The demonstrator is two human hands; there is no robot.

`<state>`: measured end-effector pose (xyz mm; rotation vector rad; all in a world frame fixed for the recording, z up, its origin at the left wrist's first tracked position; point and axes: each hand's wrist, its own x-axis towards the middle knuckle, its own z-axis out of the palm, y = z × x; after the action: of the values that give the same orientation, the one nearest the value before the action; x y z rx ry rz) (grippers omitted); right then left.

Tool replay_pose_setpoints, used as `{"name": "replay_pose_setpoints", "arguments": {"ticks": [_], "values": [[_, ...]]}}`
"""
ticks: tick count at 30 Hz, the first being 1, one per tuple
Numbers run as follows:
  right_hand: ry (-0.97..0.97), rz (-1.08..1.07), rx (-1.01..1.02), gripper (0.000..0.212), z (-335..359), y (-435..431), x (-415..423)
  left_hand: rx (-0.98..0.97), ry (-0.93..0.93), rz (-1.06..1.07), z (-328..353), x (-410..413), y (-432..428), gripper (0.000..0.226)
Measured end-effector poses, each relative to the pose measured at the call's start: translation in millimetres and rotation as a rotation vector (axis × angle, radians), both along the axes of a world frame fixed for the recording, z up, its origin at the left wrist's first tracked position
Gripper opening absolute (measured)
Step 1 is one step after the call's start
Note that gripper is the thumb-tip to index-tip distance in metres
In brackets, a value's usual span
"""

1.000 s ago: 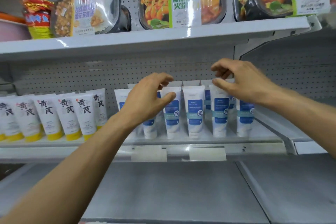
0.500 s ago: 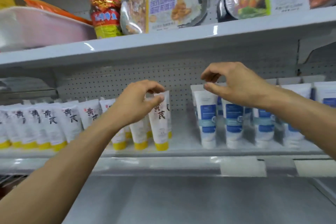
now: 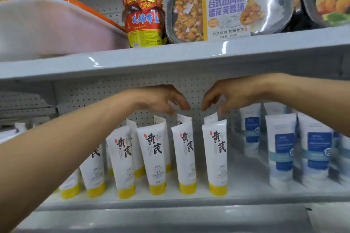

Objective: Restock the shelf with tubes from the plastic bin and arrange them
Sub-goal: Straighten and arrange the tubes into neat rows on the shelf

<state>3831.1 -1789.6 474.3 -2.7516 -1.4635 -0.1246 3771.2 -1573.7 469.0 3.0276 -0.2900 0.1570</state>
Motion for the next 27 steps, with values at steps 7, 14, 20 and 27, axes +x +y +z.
{"name": "replay_pose_setpoints", "arguments": {"ticks": [7,14,20,27], "values": [[0.195,0.118,-0.120,0.014,-8,26,30,-0.046,0.180,-0.069,-12,34,-2,0.022],[0.133,0.082,-0.074,0.006,-16,32,62,-0.035,0.084,0.022,-18,62,7,0.026],[0.013,0.019,-0.053,0.019,-24,40,79,0.017,0.058,0.022,-21,80,11,0.032],[0.052,-0.008,-0.060,0.013,-21,47,74,-0.050,0.100,0.004,-19,82,17,0.033]]}}
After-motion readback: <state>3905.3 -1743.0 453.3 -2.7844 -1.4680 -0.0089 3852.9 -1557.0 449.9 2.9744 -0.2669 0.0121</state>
